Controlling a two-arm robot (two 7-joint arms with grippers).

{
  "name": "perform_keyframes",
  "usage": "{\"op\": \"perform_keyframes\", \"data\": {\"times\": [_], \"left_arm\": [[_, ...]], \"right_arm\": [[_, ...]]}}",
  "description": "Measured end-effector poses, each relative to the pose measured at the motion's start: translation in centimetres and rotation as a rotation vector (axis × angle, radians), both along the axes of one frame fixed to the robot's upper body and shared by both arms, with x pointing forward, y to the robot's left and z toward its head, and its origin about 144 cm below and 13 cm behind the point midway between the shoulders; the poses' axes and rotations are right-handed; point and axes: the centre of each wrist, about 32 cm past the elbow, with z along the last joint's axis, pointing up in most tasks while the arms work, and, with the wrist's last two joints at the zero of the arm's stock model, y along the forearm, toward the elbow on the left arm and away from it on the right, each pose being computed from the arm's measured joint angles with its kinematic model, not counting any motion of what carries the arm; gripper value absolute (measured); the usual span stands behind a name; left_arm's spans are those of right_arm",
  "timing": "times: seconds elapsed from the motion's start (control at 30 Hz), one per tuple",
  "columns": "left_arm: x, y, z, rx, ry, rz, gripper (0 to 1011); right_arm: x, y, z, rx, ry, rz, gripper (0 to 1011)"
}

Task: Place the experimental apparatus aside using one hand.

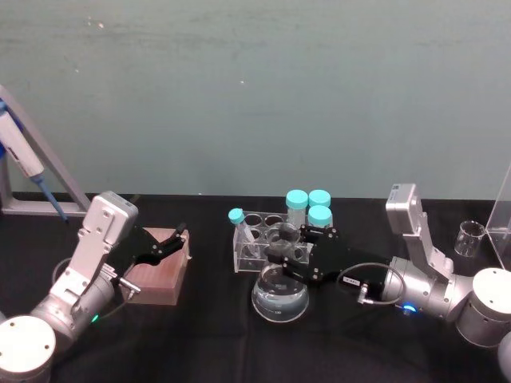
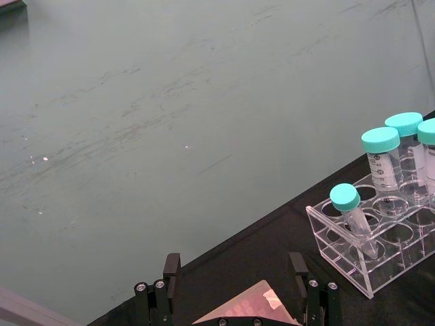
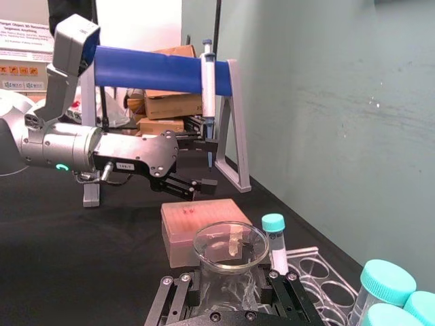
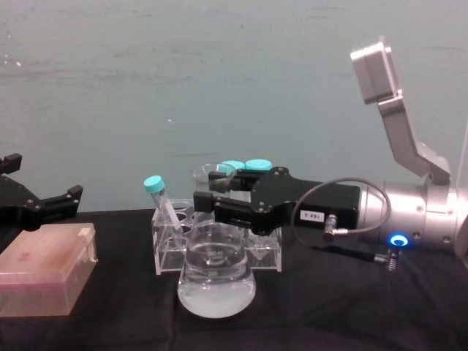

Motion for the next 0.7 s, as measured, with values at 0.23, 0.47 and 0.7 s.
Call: {"op": "perform_keyframes", "data": {"times": [0.23, 0.47, 0.7], "left_arm": [[0.0, 0.0, 0.0, 0.000, 0.000, 0.000, 1000], [0.0, 0.0, 0.0, 0.000, 0.000, 0.000, 1000], [0.0, 0.0, 0.0, 0.000, 0.000, 0.000, 1000]], "right_arm": [[-0.6, -0.2, 0.5, 0.014, -0.010, -0.008, 452], [-1.4, -0.7, 1.0, 0.020, -0.004, -0.021, 452], [-2.4, -1.7, 1.7, 0.029, 0.004, -0.042, 452]]}}
